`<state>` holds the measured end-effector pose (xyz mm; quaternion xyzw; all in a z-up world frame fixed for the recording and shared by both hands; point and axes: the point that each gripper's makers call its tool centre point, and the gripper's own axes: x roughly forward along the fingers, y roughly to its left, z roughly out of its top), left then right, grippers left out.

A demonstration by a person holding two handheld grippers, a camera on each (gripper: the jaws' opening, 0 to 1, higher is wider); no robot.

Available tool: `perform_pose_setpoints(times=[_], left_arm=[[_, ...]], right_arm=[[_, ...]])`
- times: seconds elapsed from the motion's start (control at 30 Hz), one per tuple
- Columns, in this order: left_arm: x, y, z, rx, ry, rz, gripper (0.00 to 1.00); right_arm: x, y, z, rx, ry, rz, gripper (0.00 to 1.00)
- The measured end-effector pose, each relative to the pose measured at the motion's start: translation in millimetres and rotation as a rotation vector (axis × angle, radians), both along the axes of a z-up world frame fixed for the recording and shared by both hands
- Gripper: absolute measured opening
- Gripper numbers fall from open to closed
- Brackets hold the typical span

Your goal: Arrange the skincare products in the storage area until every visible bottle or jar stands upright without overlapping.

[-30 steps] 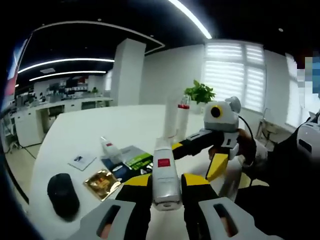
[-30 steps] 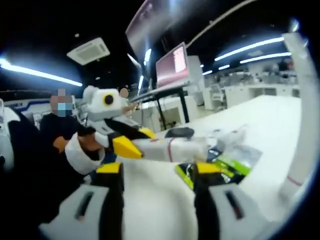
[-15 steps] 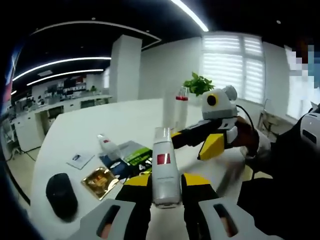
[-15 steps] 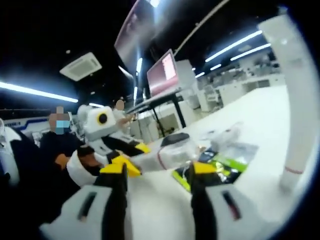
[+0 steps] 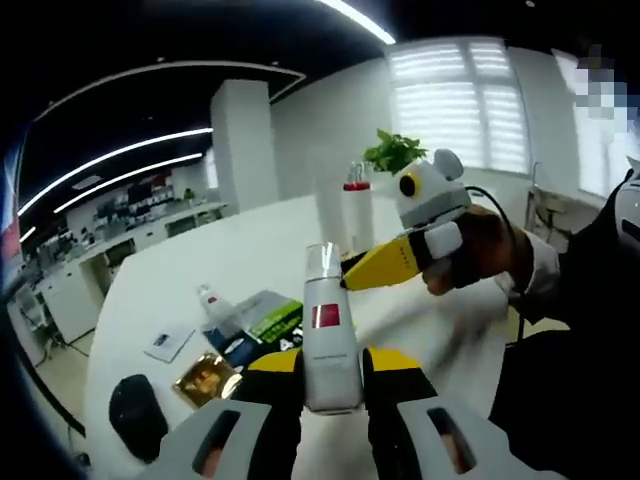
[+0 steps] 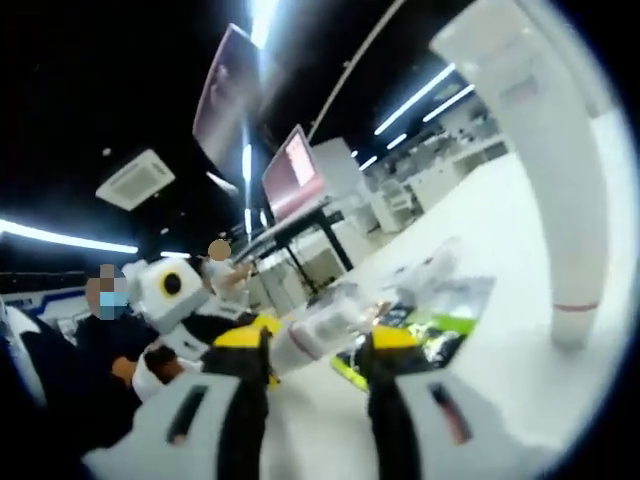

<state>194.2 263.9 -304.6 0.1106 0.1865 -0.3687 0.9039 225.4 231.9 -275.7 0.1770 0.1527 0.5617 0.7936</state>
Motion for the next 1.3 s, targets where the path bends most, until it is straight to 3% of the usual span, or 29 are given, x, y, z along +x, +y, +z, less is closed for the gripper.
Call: perform_pose_setpoints(times=[0.23,0.47,0.6,0.77,0.93,1.03,1.3], left_arm=[[-2.9,-6,-2.3,0.046,-0.033,-0.038,0.23],[-6.7,-11,-6.1,0.018,-0.014,-0.082,0.23],[-7.4,-13,-6.9,-0.01,0.001,-0.101,0.22],[-9.8,-17,-9.5,-0.009,0.004,-0.129,0.22],[-17.9,-31,-1.6,-0.085,0.012,-0.193,0.23],[-21.2,-36,0.1,-0.117,0.02,-0.219,0.23],[-27.3,-48,5.2,-0.164,0.014,-0.274,0.24]], right_arm=[[0,-1,0.6,0.013,0.019,-0.012,0.33],[-7,-2,10.0,0.027,0.027,0.044,0.26],[-12,-2,13.3,0.007,-0.019,0.085,0.24],[-20,-2,17.7,-0.044,-0.124,0.142,0.23],[-30,-7,31.3,-0.002,-0.154,0.194,0.21],[-36,-9,34.5,-0.014,-0.192,0.229,0.21],[-42,-13,40.6,0.019,-0.198,0.274,0.2]])
